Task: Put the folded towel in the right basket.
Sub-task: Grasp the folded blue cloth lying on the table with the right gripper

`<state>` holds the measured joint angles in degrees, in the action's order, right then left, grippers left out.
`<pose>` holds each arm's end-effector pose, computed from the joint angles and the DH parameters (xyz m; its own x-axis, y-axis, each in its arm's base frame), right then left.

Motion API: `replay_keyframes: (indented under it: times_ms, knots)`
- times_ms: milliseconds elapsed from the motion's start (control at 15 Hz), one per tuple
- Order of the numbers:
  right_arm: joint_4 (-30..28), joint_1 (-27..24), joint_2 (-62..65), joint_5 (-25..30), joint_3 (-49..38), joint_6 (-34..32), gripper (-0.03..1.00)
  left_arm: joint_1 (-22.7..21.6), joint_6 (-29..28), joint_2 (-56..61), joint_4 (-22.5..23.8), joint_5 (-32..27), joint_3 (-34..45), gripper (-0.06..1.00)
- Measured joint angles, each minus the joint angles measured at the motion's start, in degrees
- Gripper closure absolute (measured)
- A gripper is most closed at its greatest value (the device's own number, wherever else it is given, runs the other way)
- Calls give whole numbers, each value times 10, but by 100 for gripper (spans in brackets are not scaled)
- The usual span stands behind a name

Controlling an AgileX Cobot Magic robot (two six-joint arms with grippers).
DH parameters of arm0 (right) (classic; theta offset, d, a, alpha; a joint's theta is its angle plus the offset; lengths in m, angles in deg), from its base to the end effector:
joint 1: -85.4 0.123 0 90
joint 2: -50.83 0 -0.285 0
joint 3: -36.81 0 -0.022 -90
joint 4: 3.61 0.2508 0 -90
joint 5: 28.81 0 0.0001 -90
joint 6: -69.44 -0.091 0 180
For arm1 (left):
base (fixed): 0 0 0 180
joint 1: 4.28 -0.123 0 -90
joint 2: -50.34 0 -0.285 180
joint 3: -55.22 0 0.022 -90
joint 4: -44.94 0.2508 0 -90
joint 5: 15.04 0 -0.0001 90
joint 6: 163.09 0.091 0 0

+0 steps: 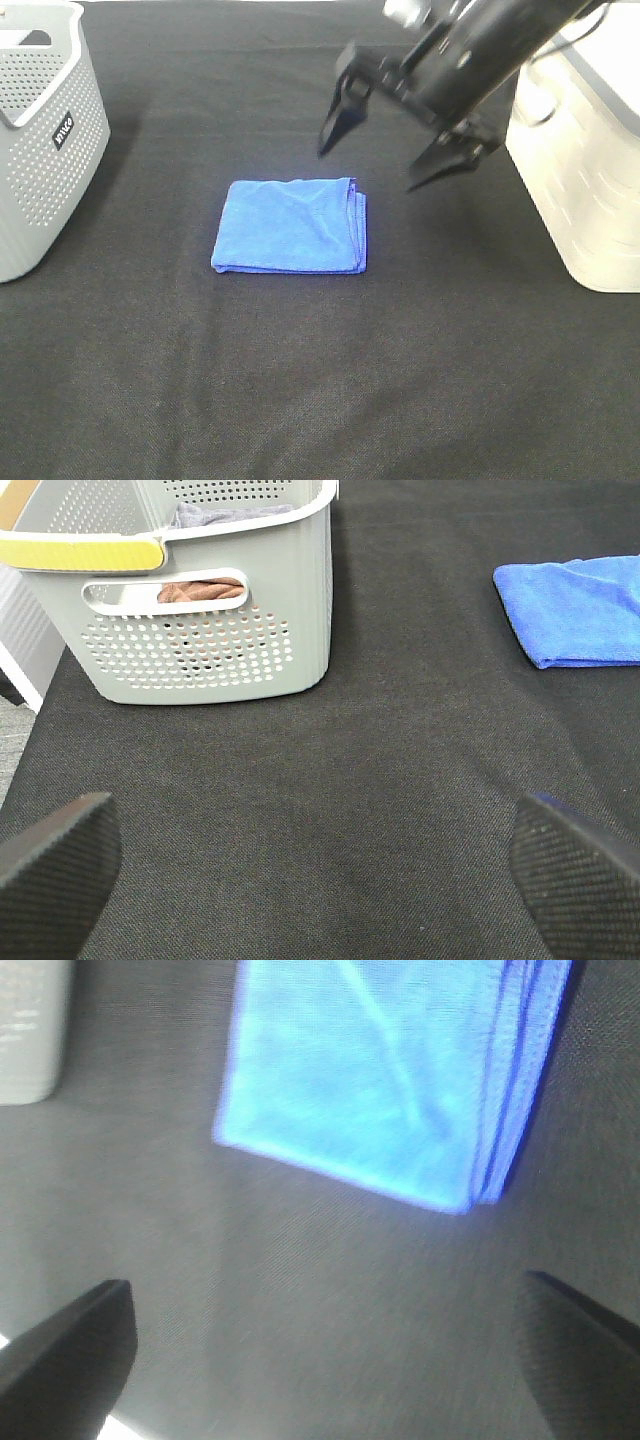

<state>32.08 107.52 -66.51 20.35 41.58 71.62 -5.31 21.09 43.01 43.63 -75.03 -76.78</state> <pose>0.3594 0.1895 0.2257 -0.9752 -0.0182 -0.2204 -0.1356 0.8366 0.5307 -0.0067 -0.0019 0.2811 -0.4267 0.0538 -0.9028 0.0262 0.9985 0.0471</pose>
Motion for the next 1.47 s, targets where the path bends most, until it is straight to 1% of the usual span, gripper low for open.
replay_keyframes:
  times_ms: [67,133,333,467,533,733,933,1333,1467]
  knots:
    - [0,0,0,0,0,0,-1,0,0,0,0,0,0,-4]
    - [-1,0,-30,-1,13,4,-1,0,0,0,0,0,0,-4]
    - [-15,-2,-105,-15,76,4,-1,0,0,0,0,0,0,-4]
    - [-21,-19,-149,-26,129,2,-1,0,0,0,0,0,0,-4]
    - [-22,-28,-159,-28,140,2,-1,0,0,0,0,0,0,-4]
    - [-23,-44,-195,-19,142,1,-1,0,0,0,0,0,0,-4]
    - [-6,-54,-238,-12,144,9,-1,0,0,0,0,0,0,-4]
    - [7,-56,-252,-5,154,19,-1,0,0,0,0,0,0,-4]
    - [21,-44,-258,-13,155,24,0,0,0,0,0,0,0,-4]
